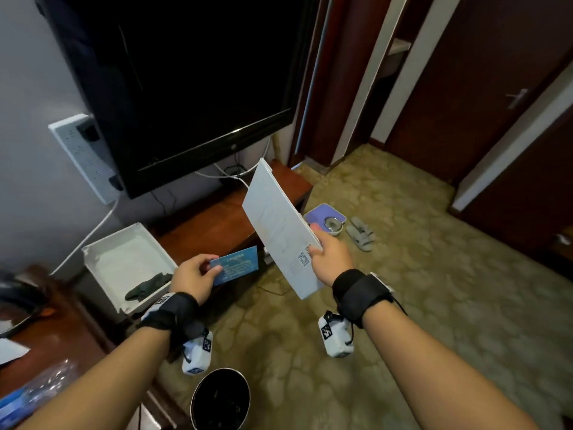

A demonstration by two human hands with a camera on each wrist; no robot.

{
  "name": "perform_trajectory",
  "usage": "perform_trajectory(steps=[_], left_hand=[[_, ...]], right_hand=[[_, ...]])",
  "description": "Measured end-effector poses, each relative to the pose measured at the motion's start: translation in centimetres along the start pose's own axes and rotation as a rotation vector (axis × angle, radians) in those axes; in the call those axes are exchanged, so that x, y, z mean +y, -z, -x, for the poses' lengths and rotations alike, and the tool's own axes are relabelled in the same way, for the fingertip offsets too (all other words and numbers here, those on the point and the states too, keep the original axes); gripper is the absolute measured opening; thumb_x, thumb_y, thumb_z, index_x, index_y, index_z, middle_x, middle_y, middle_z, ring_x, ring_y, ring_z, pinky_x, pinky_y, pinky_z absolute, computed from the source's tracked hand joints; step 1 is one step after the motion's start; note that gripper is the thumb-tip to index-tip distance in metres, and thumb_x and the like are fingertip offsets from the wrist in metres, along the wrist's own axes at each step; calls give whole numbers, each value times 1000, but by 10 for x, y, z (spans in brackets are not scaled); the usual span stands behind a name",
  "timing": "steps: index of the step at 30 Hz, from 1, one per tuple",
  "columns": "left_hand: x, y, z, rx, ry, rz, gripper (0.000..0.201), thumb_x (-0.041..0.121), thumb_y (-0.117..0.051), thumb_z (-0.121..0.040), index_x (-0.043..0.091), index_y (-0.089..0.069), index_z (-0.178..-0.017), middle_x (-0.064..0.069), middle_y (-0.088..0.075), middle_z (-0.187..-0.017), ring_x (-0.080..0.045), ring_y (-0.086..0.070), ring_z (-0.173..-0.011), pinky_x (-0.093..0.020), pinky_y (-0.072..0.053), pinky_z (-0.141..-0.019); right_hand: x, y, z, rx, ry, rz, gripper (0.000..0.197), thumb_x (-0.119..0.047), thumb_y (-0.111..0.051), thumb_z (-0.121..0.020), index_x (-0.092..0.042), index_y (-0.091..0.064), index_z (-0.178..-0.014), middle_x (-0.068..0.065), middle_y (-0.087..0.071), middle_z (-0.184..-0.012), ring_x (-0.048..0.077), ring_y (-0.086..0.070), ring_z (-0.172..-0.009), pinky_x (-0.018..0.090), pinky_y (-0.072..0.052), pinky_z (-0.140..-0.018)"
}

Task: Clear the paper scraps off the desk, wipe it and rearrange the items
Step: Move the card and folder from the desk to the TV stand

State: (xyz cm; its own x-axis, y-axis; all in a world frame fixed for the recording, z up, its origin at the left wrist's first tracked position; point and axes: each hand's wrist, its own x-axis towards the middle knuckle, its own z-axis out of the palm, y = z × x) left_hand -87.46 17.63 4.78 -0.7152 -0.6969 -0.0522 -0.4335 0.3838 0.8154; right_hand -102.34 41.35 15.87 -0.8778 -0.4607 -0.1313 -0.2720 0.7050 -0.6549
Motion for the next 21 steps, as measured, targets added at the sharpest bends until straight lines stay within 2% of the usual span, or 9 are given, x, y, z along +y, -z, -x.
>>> perform_trajectory(steps=[4, 8, 13, 16, 21], left_hand=[[15, -23, -44, -13, 13, -34, 18, 29, -74, -86, 42, -65, -95, 10, -68, -92, -14, -63, -89, -34, -53, -86], [27, -54, -86, 0, 54, -65, 17, 28, -75, -85, 41, -66, -93, 9, -69, -92, -13, -63, -88, -30, -52, -85], [41, -97, -134, 39, 131, -93, 18, 30, -75, -86, 42, -65, -94, 10, -68, -93, -11, -63, -87, -28, -50, -81], [58, -121, -161, 72, 182, -120, 16, 30, -74, -87, 38, -68, -99, 10, -67, -92, -10, -63, -86, -25, -49, -77], [85, -151, -204, 148, 258, -81, 15, 30, -73, -87, 39, -67, -97, 10, -68, -91, -10, -64, -85, -29, -55, -78]], right_hand=[[15, 12, -54, -2, -14, 14, 40, -15, -51, -94, -24, -56, -133, 2, -58, -133, 29, -54, -120, 45, -46, -98], [38, 15, -119, -32, -18, 19, 35, -19, -52, -93, -30, -57, -125, 0, -64, -118, 27, -60, -106, 42, -51, -91], [66, 26, -211, -123, 12, 81, 31, -19, -48, -93, -31, -57, -120, 3, -66, -109, 28, -58, -105, 41, -51, -87], [77, 41, -263, -174, 48, 118, 32, -22, -49, -96, -29, -56, -125, -1, -67, -113, 27, -60, -104, 36, -50, -85], [85, 57, -344, -264, 76, 68, 30, -24, -49, -94, -31, -58, -122, -1, -68, -115, 28, -61, -104, 42, -52, -88]])
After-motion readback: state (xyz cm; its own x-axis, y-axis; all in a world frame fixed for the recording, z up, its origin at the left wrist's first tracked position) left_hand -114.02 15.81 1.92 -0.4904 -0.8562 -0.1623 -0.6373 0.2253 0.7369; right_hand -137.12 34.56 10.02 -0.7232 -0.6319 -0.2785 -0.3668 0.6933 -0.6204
